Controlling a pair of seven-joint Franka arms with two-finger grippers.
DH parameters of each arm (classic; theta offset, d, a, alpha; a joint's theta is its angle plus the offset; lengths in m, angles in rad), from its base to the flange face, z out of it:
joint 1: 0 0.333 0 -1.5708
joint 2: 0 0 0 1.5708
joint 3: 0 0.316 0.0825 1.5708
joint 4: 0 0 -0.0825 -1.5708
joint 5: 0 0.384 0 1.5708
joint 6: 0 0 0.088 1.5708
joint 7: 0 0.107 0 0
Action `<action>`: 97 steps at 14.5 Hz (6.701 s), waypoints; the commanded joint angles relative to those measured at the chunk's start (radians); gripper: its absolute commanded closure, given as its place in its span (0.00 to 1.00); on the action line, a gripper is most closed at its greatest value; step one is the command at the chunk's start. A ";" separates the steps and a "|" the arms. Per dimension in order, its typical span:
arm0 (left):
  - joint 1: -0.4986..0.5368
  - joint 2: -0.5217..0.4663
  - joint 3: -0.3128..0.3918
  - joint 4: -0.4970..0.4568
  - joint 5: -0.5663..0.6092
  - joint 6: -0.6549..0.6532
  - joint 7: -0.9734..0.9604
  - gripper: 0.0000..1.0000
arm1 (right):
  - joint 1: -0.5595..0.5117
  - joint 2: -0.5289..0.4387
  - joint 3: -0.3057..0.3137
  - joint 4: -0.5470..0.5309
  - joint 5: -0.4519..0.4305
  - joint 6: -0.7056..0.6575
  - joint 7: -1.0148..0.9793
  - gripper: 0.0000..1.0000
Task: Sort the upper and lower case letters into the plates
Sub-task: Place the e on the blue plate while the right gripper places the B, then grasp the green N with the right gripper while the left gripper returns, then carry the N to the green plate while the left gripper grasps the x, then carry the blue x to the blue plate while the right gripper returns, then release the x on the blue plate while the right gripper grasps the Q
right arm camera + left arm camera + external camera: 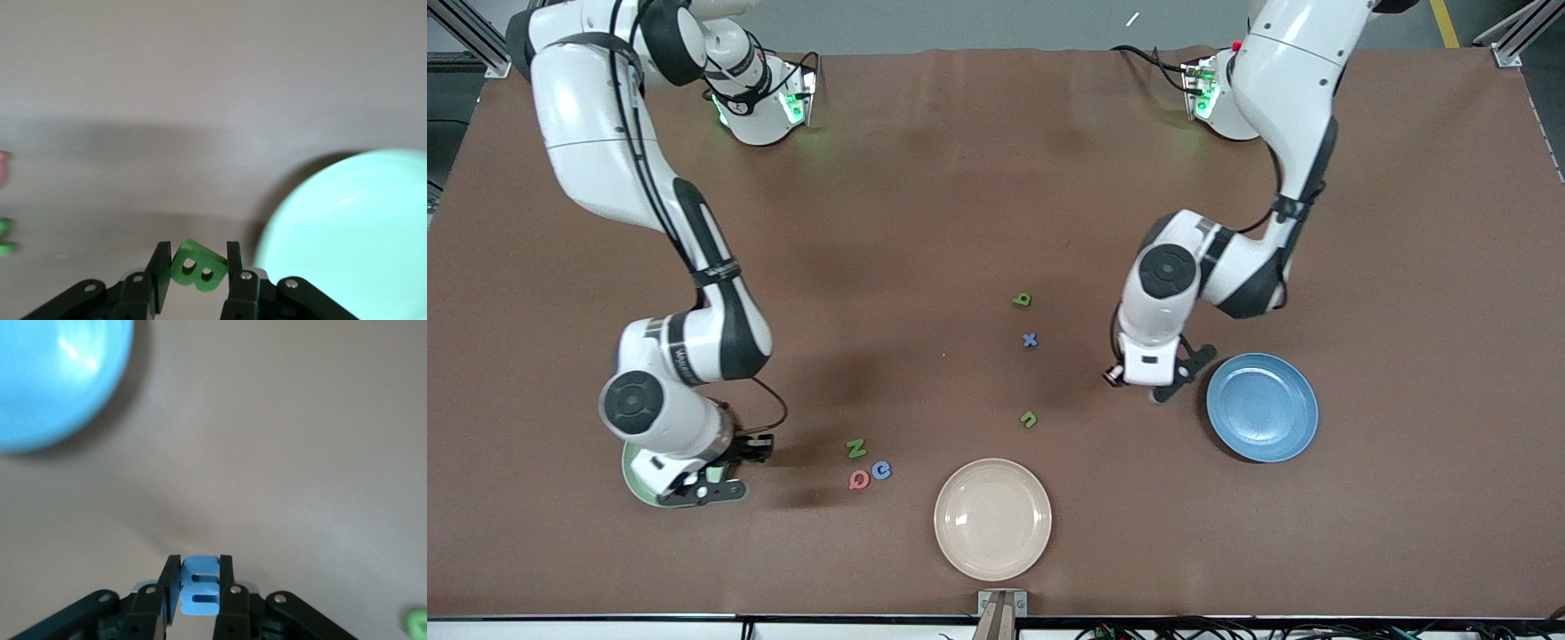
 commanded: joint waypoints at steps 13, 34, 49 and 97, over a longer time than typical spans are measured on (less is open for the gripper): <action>0.288 0.097 -0.020 0.119 0.083 -0.049 0.510 0.00 | 0.014 0.004 0.007 -0.008 -0.005 0.003 0.048 0.08; -0.255 0.272 -0.077 0.297 0.063 -0.038 0.119 0.23 | 0.235 0.107 0.008 -0.048 0.102 0.247 0.300 0.79; -0.258 0.258 -0.077 0.294 -0.064 -0.138 0.127 0.44 | -0.130 0.043 0.008 0.012 0.088 0.055 -0.476 0.68; -0.042 0.224 -0.087 0.475 -0.090 -0.275 0.269 0.04 | 0.235 0.218 -0.013 0.104 -0.073 0.354 0.590 0.74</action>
